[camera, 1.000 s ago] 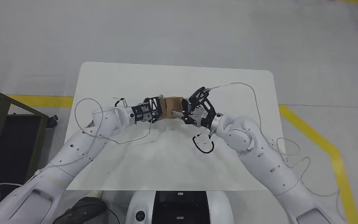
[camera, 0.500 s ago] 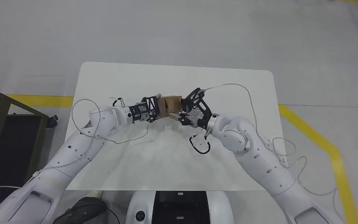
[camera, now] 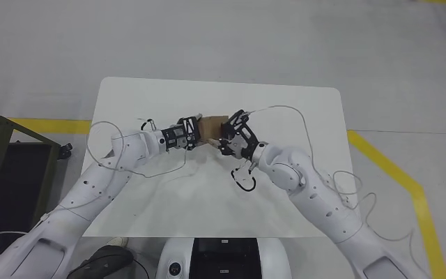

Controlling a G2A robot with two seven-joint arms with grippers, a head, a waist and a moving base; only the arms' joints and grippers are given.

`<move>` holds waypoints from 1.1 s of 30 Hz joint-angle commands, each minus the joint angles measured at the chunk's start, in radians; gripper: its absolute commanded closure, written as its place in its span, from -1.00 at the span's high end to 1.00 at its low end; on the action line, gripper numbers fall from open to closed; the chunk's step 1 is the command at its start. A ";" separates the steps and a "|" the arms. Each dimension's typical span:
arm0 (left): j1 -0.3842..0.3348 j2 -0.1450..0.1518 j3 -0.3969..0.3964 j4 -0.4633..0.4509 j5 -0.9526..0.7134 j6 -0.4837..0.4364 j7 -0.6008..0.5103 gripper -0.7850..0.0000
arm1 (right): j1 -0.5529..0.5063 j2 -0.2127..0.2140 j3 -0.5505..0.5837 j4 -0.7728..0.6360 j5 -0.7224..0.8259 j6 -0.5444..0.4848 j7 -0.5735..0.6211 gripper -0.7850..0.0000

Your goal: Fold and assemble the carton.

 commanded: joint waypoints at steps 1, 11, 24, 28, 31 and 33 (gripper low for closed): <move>0.002 -0.001 -0.002 0.002 0.001 -0.005 -0.003 -0.54 | -0.010 0.003 0.010 -0.015 -0.022 0.011 0.004 0.33; 0.036 -0.004 0.004 0.012 0.059 0.024 0.026 -0.55 | -0.003 0.000 0.059 -0.049 -0.004 0.055 0.008 1.00; 0.007 -0.025 -0.006 0.057 -0.003 0.026 -0.003 -0.55 | -0.124 0.024 0.177 -0.048 0.103 -0.110 -0.094 1.00; 0.008 -0.024 -0.017 0.062 -0.007 -0.006 0.010 -0.55 | -0.177 0.037 0.232 -0.065 0.141 -0.177 -0.122 1.00; 0.011 -0.023 -0.024 0.057 -0.004 -0.026 0.017 -0.55 | -0.199 0.043 0.264 -0.056 0.176 -0.217 -0.140 1.00; 0.015 -0.021 -0.030 0.048 -0.003 -0.037 0.026 -0.55 | -0.204 0.046 0.276 -0.048 0.180 -0.237 -0.139 1.00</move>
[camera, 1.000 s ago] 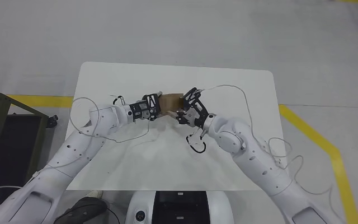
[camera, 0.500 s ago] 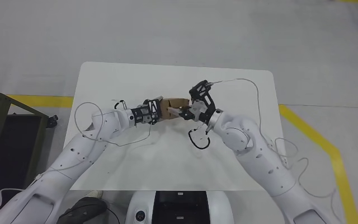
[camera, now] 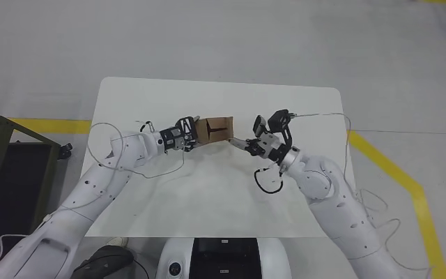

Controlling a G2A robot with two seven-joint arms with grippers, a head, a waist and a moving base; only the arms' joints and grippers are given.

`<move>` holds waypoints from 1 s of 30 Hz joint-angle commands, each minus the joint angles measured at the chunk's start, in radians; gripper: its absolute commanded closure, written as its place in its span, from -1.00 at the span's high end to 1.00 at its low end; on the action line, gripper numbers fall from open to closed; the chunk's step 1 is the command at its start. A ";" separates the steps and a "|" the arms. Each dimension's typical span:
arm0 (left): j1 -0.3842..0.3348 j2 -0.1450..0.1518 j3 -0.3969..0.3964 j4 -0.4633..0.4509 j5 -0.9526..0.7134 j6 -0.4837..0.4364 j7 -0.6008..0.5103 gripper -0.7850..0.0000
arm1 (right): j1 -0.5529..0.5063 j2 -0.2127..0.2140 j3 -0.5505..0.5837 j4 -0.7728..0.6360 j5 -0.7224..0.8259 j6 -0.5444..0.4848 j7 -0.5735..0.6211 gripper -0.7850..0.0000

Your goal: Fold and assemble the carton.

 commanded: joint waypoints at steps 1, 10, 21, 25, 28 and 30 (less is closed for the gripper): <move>0.005 0.002 -0.007 -0.009 0.000 -0.014 0.012 -0.56 | -0.004 0.002 0.008 0.012 0.018 -0.026 -0.001 1.00; 0.029 0.006 -0.028 -0.054 0.019 -0.030 0.006 -0.54 | 0.035 -0.009 -0.028 0.110 0.101 -0.082 0.009 0.56; 0.034 0.001 -0.026 -0.072 0.040 -0.034 -0.003 -0.55 | 0.102 -0.030 -0.092 0.194 0.126 -0.101 0.002 0.10; 0.036 0.000 -0.028 -0.075 0.047 -0.029 -0.005 -0.54 | 0.119 -0.039 -0.123 0.188 0.115 -0.102 0.005 0.07; 0.036 -0.002 -0.027 -0.079 0.054 -0.023 -0.012 -0.54 | 0.135 -0.046 -0.149 0.185 0.096 -0.086 0.017 0.08; 0.037 -0.003 -0.027 -0.080 0.058 -0.017 -0.016 -0.53 | 0.145 -0.051 -0.164 0.189 0.088 -0.073 0.020 0.10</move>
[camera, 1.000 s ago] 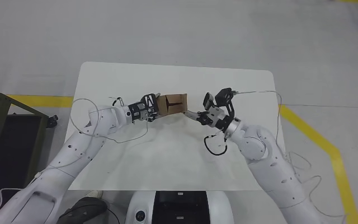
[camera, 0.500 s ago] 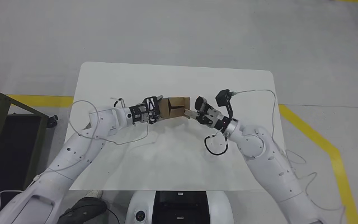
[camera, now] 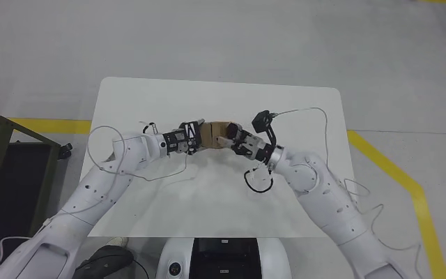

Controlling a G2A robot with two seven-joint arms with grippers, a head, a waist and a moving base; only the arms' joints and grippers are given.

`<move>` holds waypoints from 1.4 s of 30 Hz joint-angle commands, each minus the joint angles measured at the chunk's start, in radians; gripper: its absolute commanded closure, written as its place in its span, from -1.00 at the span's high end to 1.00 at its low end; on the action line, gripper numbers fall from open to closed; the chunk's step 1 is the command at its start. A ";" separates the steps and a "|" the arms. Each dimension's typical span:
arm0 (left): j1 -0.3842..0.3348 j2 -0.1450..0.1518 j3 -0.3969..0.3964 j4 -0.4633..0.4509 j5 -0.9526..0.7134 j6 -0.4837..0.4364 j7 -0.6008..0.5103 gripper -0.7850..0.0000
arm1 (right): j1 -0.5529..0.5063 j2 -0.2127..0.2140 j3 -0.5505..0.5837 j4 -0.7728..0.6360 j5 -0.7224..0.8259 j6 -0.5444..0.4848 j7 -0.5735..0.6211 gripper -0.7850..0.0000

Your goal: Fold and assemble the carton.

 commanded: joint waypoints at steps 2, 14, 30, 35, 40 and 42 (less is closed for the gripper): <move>0.001 -0.001 -0.003 -0.001 0.004 0.003 0.000 -0.53 | 0.013 -0.006 -0.014 0.011 -0.016 0.024 0.000 0.07; 0.009 -0.006 -0.011 0.004 0.019 0.022 -0.007 -0.52 | 0.002 -0.004 -0.010 -0.063 -0.141 0.148 0.030 1.00; 0.016 -0.010 -0.027 0.010 0.018 0.023 -0.001 -0.51 | -0.064 0.010 0.084 -0.049 -0.049 0.058 -0.042 0.43; 0.019 -0.011 -0.035 0.010 0.016 0.019 0.001 -0.51 | -0.093 0.020 0.131 -0.039 -0.016 0.020 -0.064 0.53; 0.024 -0.011 -0.042 0.006 0.018 0.015 0.003 -0.51 | -0.111 0.024 0.152 -0.029 0.023 -0.025 -0.073 0.58; 0.026 -0.011 -0.043 0.004 0.021 0.013 0.002 -0.51 | -0.108 0.023 0.148 -0.021 0.024 -0.030 -0.068 0.58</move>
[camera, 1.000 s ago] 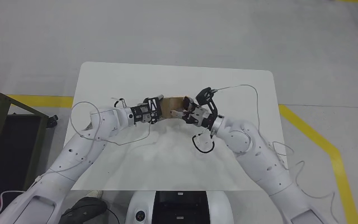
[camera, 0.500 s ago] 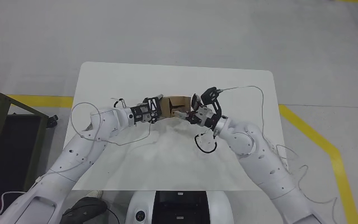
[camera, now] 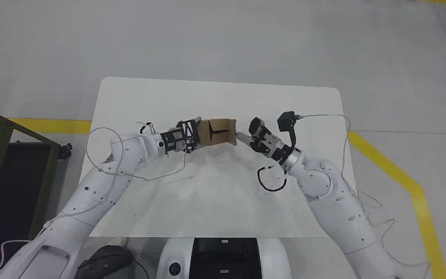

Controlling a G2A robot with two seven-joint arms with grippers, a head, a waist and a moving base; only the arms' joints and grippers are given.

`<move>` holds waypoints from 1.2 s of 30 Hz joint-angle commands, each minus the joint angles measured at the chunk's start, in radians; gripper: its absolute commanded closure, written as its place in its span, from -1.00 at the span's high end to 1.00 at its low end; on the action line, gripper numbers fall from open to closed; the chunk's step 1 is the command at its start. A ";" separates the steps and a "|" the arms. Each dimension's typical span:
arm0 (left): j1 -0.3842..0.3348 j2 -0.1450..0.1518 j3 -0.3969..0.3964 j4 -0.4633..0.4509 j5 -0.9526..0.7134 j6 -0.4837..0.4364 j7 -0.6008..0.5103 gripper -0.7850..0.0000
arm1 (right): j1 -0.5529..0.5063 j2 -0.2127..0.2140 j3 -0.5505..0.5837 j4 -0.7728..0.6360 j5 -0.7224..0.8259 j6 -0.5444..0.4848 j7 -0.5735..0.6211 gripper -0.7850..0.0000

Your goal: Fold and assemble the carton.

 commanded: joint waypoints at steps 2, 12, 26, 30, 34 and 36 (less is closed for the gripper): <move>0.004 -0.001 -0.001 -0.005 0.002 -0.002 0.000 -0.51 | 0.010 -0.003 -0.013 0.017 0.003 -0.002 0.009 0.58; 0.010 -0.003 -0.003 -0.024 0.012 -0.012 -0.006 -0.54 | 0.069 -0.023 -0.079 0.078 0.004 0.009 0.027 0.25; 0.010 -0.010 0.003 -0.035 0.025 -0.011 -0.021 -0.49 | 0.111 -0.042 -0.151 0.044 -0.104 0.114 0.070 0.04; 0.010 -0.011 0.003 -0.038 0.029 -0.010 -0.025 -0.47 | 0.118 -0.046 -0.161 0.034 -0.145 0.157 0.066 -0.02; 0.011 -0.013 0.002 -0.038 0.030 -0.011 -0.026 -0.47 | 0.114 -0.045 -0.155 0.019 -0.164 0.179 0.068 -0.04; 0.011 -0.013 0.000 -0.034 0.029 -0.010 -0.027 -0.47 | 0.110 -0.044 -0.150 0.007 -0.173 0.185 0.070 0.07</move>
